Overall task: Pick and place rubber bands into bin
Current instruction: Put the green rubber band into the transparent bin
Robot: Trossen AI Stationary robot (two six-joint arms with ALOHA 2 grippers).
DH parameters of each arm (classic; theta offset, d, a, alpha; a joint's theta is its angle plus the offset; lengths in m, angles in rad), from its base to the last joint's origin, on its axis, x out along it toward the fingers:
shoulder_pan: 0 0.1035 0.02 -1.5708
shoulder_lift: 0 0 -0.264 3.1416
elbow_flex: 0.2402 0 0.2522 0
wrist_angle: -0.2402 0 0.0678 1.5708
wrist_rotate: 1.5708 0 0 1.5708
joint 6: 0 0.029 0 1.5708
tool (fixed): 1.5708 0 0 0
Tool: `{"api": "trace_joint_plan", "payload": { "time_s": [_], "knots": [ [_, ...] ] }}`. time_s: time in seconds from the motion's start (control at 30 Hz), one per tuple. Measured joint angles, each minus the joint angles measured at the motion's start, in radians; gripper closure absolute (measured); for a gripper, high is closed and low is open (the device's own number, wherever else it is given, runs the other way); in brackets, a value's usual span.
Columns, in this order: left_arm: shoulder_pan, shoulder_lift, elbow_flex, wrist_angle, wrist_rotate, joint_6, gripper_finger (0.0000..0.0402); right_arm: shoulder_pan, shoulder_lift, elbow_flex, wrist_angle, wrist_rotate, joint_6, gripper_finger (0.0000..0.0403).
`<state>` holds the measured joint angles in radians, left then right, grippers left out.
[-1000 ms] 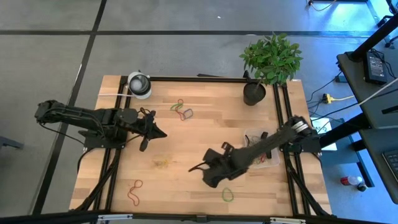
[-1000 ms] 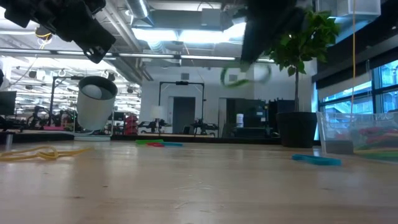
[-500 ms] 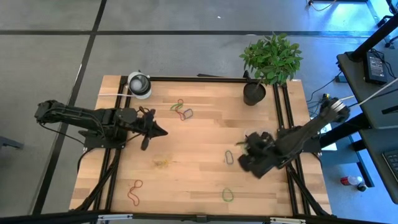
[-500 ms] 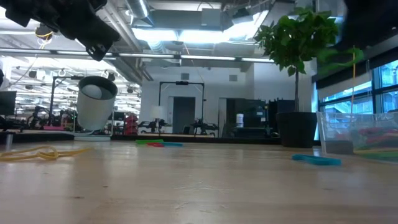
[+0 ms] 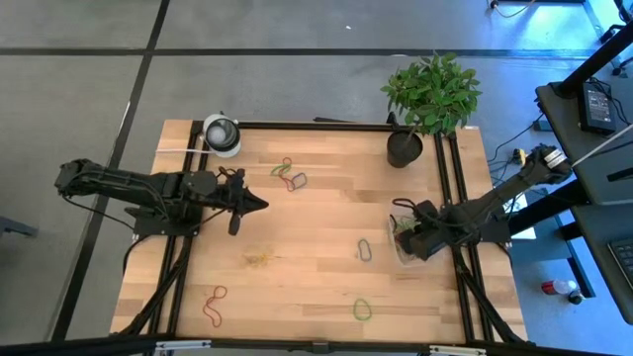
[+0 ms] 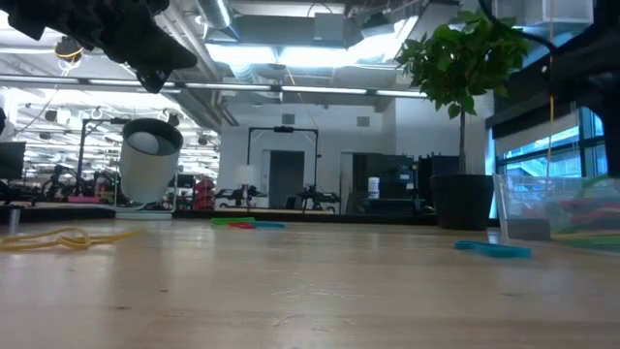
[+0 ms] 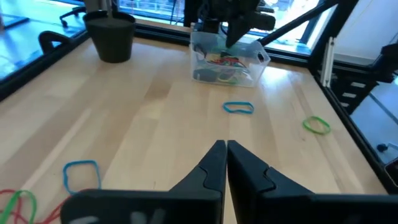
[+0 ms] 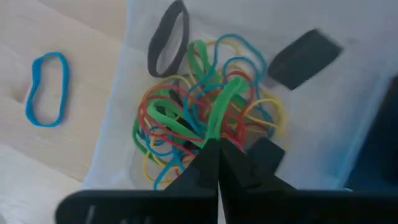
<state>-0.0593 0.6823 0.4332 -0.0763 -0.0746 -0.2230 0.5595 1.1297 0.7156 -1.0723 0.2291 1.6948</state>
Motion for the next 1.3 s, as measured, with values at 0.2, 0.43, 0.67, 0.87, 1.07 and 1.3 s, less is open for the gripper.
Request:
{"api": "trace_joint_plan", "payload": {
  "time_s": [0.2, 0.43, 0.67, 0.87, 1.07, 1.3],
  "knots": [
    [0.000, 0.000, 0.000, -0.011, -0.080, 0.000, 0.0384, -0.023, 0.003, -0.064, 0.067, -0.044, -0.022, 0.0380],
    [0.000, 0.000, 0.000, -0.010, -0.110, -0.014, 0.0368, -0.026, 0.002, -0.075, 0.034, -0.051, -0.065, 0.0309],
    [0.000, 0.000, 0.000, -0.010, -0.111, -0.074, 0.0359, -0.026, -0.014, -0.075, 0.006, -0.067, -0.106, 0.0225],
    [0.000, 0.000, 0.000, -0.010, -0.111, -0.079, 0.0360, -0.026, -0.056, -0.002, -0.089, -0.055, -0.103, 0.0182],
    [0.000, 0.000, 0.000, -0.010, -0.111, -0.079, 0.0357, -0.026, -0.059, 0.144, -0.249, 0.042, -0.018, 0.0190],
    [0.000, 0.000, 0.000, -0.010, -0.112, -0.002, 0.0357, -0.026, -0.059, 0.217, -0.307, 0.025, 0.080, 0.0224]
  ]
}}
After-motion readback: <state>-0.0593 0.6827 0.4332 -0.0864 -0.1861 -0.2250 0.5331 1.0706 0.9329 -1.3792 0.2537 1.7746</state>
